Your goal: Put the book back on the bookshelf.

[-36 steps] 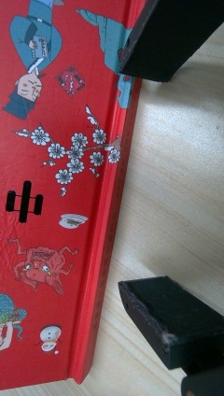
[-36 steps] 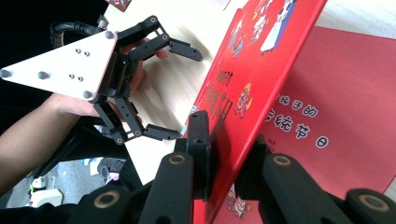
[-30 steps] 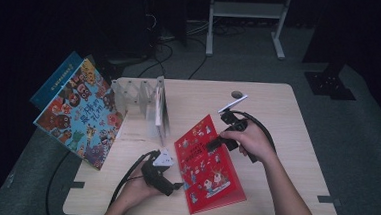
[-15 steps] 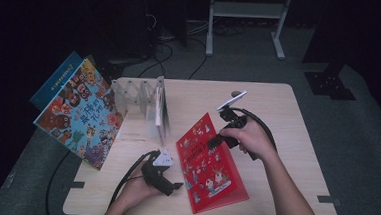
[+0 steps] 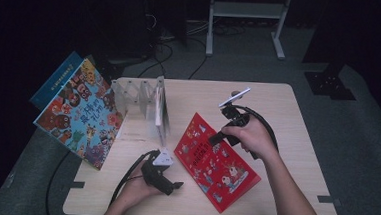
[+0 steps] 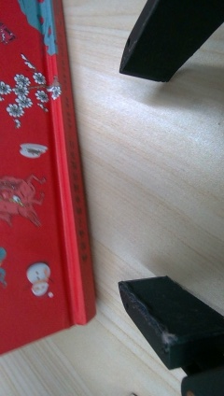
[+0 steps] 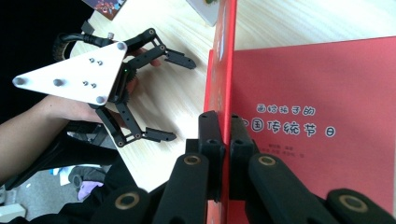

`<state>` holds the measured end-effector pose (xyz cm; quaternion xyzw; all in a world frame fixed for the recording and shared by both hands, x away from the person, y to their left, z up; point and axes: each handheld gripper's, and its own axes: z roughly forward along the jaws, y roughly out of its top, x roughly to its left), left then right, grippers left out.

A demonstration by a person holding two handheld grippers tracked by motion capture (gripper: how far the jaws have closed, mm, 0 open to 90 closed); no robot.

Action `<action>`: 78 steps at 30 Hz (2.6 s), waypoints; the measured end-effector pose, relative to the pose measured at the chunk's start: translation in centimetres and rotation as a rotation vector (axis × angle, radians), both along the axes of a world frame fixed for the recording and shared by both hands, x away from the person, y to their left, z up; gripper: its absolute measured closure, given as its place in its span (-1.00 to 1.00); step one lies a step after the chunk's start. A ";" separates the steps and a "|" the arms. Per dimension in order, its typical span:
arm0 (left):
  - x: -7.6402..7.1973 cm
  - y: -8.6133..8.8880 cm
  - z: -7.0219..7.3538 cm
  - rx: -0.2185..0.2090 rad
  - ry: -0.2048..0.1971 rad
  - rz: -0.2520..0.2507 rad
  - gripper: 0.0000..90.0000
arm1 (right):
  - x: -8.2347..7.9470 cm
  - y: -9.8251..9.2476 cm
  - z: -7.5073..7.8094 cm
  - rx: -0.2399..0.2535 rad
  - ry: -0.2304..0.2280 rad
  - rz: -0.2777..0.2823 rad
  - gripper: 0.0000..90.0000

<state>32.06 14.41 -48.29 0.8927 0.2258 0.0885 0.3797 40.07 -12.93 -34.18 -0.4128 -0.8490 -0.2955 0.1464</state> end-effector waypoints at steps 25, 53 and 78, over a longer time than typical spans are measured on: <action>3.5 0.6 3.1 -0.169 0.047 0.001 -1.00 | -1.6 -1.4 4.4 0.032 -0.065 0.030 0.95; 4.4 1.1 4.5 -0.304 0.111 -0.028 -1.00 | -1.8 -0.3 5.1 0.062 -0.062 0.084 0.95; 4.5 0.6 3.4 -0.370 0.224 -0.081 -1.00 | -2.1 -0.6 5.8 0.076 -0.077 0.086 0.95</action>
